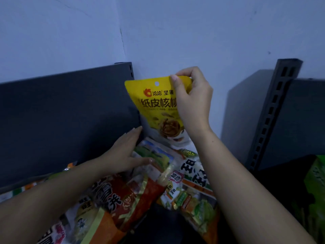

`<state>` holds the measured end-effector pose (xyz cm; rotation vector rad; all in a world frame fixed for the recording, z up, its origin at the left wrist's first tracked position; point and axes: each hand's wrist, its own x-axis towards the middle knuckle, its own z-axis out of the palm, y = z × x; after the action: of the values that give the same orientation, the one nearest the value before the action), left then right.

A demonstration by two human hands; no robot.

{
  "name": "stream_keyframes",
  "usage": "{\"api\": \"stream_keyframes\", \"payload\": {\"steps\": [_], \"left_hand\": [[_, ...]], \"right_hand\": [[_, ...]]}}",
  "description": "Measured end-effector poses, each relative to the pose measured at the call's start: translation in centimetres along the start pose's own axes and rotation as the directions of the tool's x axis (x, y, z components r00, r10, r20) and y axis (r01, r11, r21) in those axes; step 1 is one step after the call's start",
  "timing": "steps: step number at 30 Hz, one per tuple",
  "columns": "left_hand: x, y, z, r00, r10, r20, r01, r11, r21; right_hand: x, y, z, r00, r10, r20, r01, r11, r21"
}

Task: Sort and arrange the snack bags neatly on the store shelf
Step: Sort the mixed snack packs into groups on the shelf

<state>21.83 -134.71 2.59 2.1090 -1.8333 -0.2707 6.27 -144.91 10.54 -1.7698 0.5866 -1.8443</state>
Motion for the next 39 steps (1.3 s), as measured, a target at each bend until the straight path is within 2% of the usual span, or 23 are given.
{"api": "stream_keyframes", "payload": {"steps": [1, 3, 5, 8, 11, 13, 14, 15, 17, 19, 21, 22, 26, 28, 32, 37, 39], "left_hand": [[-0.2, 0.7, -0.5, 0.997, -0.071, -0.023, 0.066, 0.986, -0.151], [-0.9, 2.1, -1.8, 0.982, -0.175, -0.076, 0.115, 0.862, -0.493], [-2.0, 3.0, -3.5, 0.978, -0.172, -0.117, 0.048, 0.734, -0.678], [-4.8, 4.7, -6.2, 0.969, -0.134, -0.206, -0.071, 0.651, -0.756], [-8.1, 5.3, -8.2, 0.935, -0.152, -0.319, -0.159, 0.626, -0.763], [-10.5, 5.3, -9.7, 0.89, -0.214, -0.403, -0.187, 0.633, -0.751], [-11.8, 5.2, -10.4, 0.862, -0.255, -0.439, -0.194, 0.633, -0.75], [-13.1, 5.0, -11.1, 0.826, -0.3, -0.477, -0.204, 0.629, -0.75], [-15.8, 4.4, -12.1, 0.745, -0.408, -0.528, -0.209, 0.609, -0.765], [-18.5, 3.8, -13.0, 0.652, -0.51, -0.561, -0.193, 0.604, -0.773], [-21.6, 3.5, -13.4, 0.571, -0.587, -0.575, -0.154, 0.611, -0.777], [-23.1, 3.5, -13.5, 0.537, -0.619, -0.573, -0.14, 0.604, -0.784], [-29.5, 4.2, -12.8, 0.423, -0.711, -0.561, -0.093, 0.582, -0.808], [-33.2, 4.3, -12.3, 0.391, -0.739, -0.548, -0.04, 0.581, -0.813], [-40.9, 5.0, -11.5, 0.391, -0.765, -0.512, 0.066, 0.578, -0.813], [-50.1, 5.3, -9.4, 0.403, -0.811, -0.424, -0.037, 0.449, -0.893], [-54.2, 5.5, -8.1, 0.358, -0.847, -0.392, -0.048, 0.403, -0.914]], "right_hand": [[0.0, -1.3, -0.5, 0.999, -0.033, 0.001, 0.033, 0.999, 0.009], [-0.1, -3.9, -1.6, 0.996, -0.088, 0.004, 0.087, 0.994, 0.069], [-0.3, -6.4, -2.3, 0.993, -0.118, 0.008, 0.114, 0.973, 0.201], [-0.5, -9.4, -2.7, 0.998, -0.062, 0.027, 0.044, 0.901, 0.432], [-0.5, -11.0, -2.3, 0.99, 0.136, 0.038, -0.128, 0.752, 0.647], [-0.5, -11.6, -1.5, 0.955, 0.267, 0.128, -0.271, 0.617, 0.739], [-0.8, -11.7, -0.7, 0.929, 0.3, 0.218, -0.355, 0.551, 0.755], [-1.4, -11.9, 0.3, 0.894, 0.31, 0.323, -0.444, 0.511, 0.736], [-3.6, -12.1, 2.5, 0.796, 0.276, 0.539, -0.597, 0.507, 0.622], [-6.5, -13.0, 4.3, 0.665, 0.147, 0.733, -0.671, 0.55, 0.498], [-9.4, -14.5, 5.7, 0.512, -0.035, 0.858, -0.666, 0.615, 0.423], [-10.6, -15.4, 6.3, 0.466, -0.094, 0.88, -0.664, 0.621, 0.417], [-14.7, -18.9, 8.5, 0.381, -0.208, 0.901, -0.736, 0.522, 0.431], [-17.0, -20.8, 9.1, 0.339, -0.247, 0.908, -0.747, 0.516, 0.419], [-21.6, -24.9, 9.2, 0.239, -0.252, 0.938, -0.78, 0.526, 0.34], [-28.0, -30.4, 8.2, 0.132, -0.303, 0.944, -0.829, 0.487, 0.273], [-31.3, -32.8, 7.7, 0.06, -0.315, 0.947, -0.847, 0.486, 0.215]]}}
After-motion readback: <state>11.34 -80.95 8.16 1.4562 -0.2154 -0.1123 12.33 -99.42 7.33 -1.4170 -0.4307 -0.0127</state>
